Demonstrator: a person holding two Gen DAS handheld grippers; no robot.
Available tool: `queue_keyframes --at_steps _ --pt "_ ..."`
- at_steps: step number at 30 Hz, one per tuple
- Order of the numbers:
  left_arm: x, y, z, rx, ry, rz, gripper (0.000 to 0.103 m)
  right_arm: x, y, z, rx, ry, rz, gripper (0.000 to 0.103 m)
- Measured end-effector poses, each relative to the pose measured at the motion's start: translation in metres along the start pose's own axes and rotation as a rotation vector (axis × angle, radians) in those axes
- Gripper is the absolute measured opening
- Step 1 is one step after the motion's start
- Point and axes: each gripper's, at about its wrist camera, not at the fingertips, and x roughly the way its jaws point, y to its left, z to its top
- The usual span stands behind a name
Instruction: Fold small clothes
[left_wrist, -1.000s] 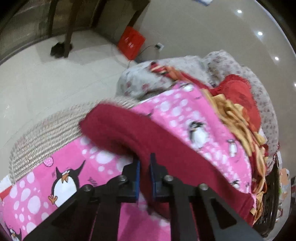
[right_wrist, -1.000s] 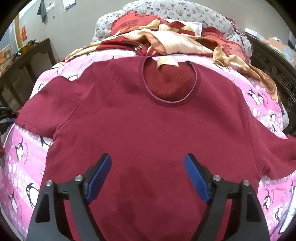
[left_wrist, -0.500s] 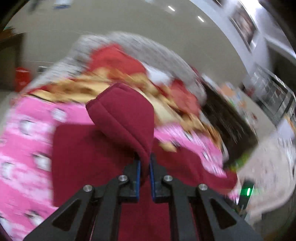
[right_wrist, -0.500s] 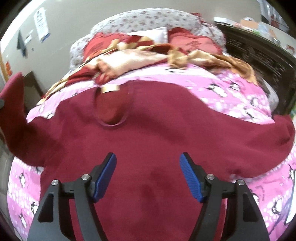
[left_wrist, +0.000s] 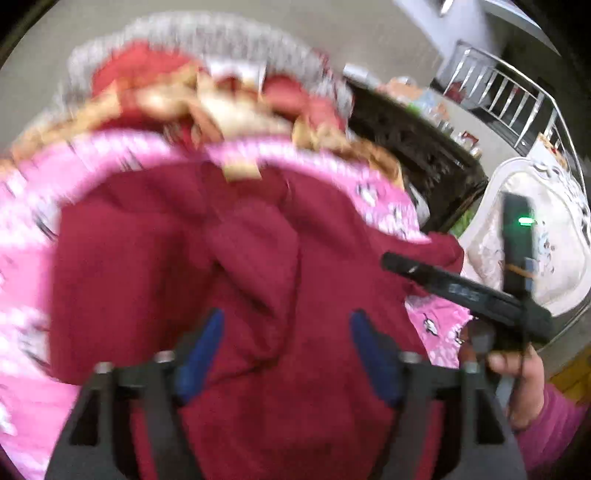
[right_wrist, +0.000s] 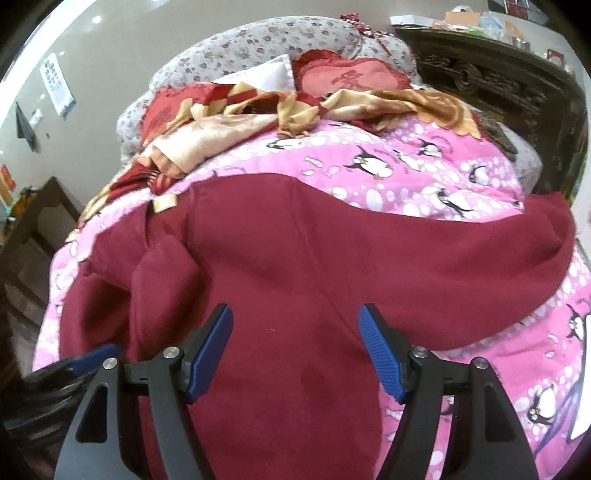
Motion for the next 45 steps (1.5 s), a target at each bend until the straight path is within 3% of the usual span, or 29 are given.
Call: queue_keyframes --at_steps 2,5,8,11,13,14,15,16,19,21,24,26,28,33,36,38,39,41,42,45 --pt "-0.024 0.005 -0.002 0.058 -0.065 0.081 0.086 0.003 0.012 0.002 -0.008 0.003 0.036 0.075" --pt "-0.036 0.028 -0.010 0.082 -0.069 0.233 0.086 0.007 0.044 0.002 -0.084 0.009 0.090 0.075" --pt "-0.033 0.067 -0.018 0.012 -0.031 0.366 0.086 0.015 0.085 -0.002 -0.193 0.013 0.134 0.075" --pt "-0.023 0.093 -0.024 -0.073 -0.012 0.415 0.086 0.037 0.126 -0.011 -0.321 0.035 0.104 0.075" --pt "-0.015 0.101 -0.028 -0.098 0.010 0.422 0.086 0.058 0.145 -0.016 -0.392 0.058 0.040 0.074" --pt "-0.010 0.103 -0.028 -0.103 0.024 0.434 0.086 0.069 0.149 -0.018 -0.422 0.071 0.016 0.068" --pt "-0.004 0.105 -0.029 -0.108 0.040 0.443 0.086 0.074 0.147 -0.016 -0.433 0.075 -0.007 0.037" --pt "-0.003 0.106 -0.030 -0.110 0.045 0.442 0.086 0.074 0.140 -0.013 -0.421 0.080 -0.029 0.014" --pt "0.001 0.108 -0.033 -0.105 0.045 0.432 0.086 0.039 0.096 -0.004 -0.264 0.030 0.046 0.014" --pt "0.002 0.108 -0.034 -0.100 0.041 0.417 0.086 0.018 0.070 -0.007 -0.238 0.001 0.025 0.017" --pt "0.008 0.107 -0.034 -0.095 0.056 0.422 0.086 0.008 0.030 -0.017 -0.199 0.042 0.031 0.037" --pt "0.010 0.107 -0.036 -0.100 0.066 0.422 0.086 0.008 0.004 -0.021 -0.158 0.085 0.005 0.040" --pt "0.008 0.107 -0.037 -0.107 0.063 0.418 0.086 0.005 -0.012 -0.020 -0.113 0.090 0.032 0.040" --pt "0.003 0.108 -0.034 -0.108 0.057 0.434 0.086 -0.001 -0.013 -0.006 -0.119 0.019 0.046 0.040" --pt "-0.001 0.109 -0.032 -0.124 0.044 0.437 0.086 0.013 0.001 0.004 -0.160 0.021 0.049 0.040" --pt "-0.003 0.109 -0.032 -0.131 0.036 0.441 0.086 0.033 0.010 0.008 -0.201 0.063 -0.008 0.040" --pt "-0.004 0.109 -0.032 -0.131 0.036 0.443 0.086 0.040 0.012 0.009 -0.205 0.088 -0.014 0.038" --pt "-0.006 0.110 -0.032 -0.130 0.038 0.449 0.086 0.045 0.014 0.011 -0.209 0.090 0.010 0.022" --pt "-0.007 0.111 -0.031 -0.130 0.034 0.452 0.086 0.041 0.015 0.013 -0.221 0.072 0.006 0.008" --pt "-0.012 0.113 -0.027 -0.137 0.005 0.464 0.086 0.012 0.014 0.025 -0.216 -0.045 0.039 0.006"
